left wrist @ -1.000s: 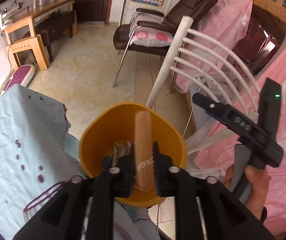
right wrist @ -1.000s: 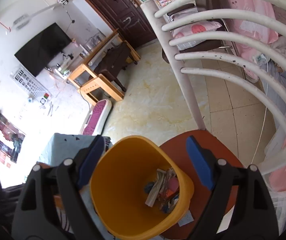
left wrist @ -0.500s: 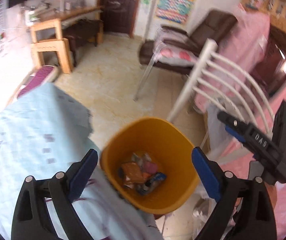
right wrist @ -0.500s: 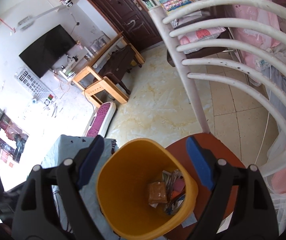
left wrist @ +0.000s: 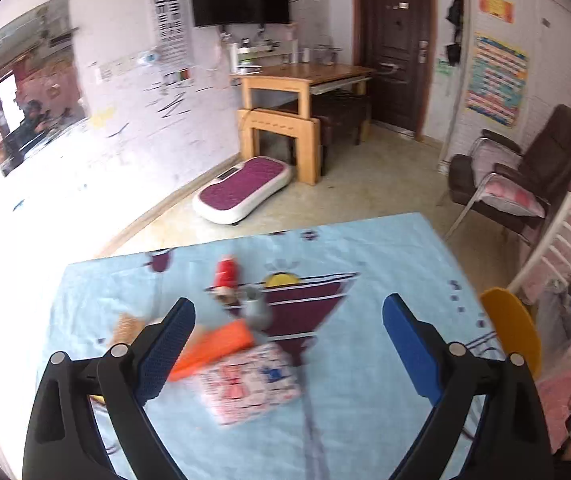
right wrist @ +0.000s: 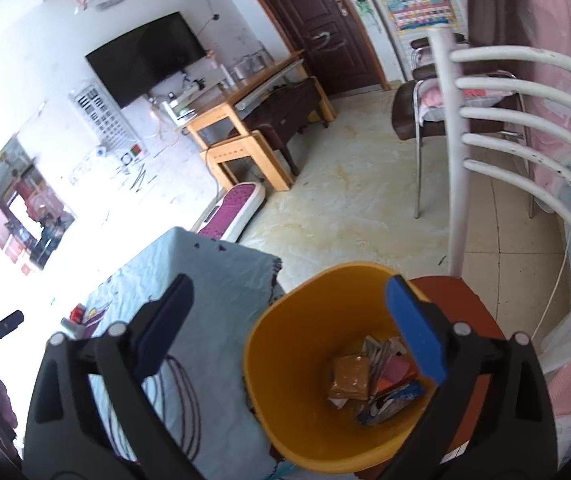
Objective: Collect trash
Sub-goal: 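Move both tools back over the trash on the table, then grasp the loofah pad with the left tool while the right grasps the grey cup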
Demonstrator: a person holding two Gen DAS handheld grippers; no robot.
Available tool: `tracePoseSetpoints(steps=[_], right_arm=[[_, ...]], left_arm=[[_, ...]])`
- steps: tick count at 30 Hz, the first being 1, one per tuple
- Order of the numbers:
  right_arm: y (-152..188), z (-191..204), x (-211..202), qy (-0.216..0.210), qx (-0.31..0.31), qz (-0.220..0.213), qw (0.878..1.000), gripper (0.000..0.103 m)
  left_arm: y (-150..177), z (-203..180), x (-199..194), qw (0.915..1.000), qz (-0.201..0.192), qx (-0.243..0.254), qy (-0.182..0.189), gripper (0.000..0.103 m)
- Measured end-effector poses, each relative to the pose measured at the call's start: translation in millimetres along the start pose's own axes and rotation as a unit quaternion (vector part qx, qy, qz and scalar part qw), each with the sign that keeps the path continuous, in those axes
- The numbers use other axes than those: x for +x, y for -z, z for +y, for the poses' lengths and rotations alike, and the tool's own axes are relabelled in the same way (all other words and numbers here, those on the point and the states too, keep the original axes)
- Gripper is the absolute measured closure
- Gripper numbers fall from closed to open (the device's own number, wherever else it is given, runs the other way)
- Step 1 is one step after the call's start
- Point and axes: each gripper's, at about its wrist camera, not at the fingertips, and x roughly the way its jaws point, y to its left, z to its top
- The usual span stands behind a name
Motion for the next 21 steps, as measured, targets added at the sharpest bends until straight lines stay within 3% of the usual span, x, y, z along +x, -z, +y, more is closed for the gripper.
tracePoseSetpoints(steps=[4,8,10,17,21], right_arm=[[7,24,6,-0.035,-0.021,0.018,0.999,0.009],[18,54,11,-0.061,-0.043,0.034,0.997,0.009],[24,70,14,-0.068,-0.057,0.045,0.995,0.009],[52,113,23,-0.068,-0.103,0.089,0.988,0.009],[56,122,20,-0.062,-0.116,0.093,0.987,0.009]], left_arm=[[2,89,4,0.9978,0.053,-0.027,-0.029,0.013],[11,141,23,0.9934,0.105,-0.018,-0.042,0.013],[11,162,32,0.9914,0.122,-0.037,-0.028,0.013],[5,198,67,0.9822,0.148,-0.116,0.013,0.013],[6,193,87,0.9759,0.174,-0.126,0.041,0.013]])
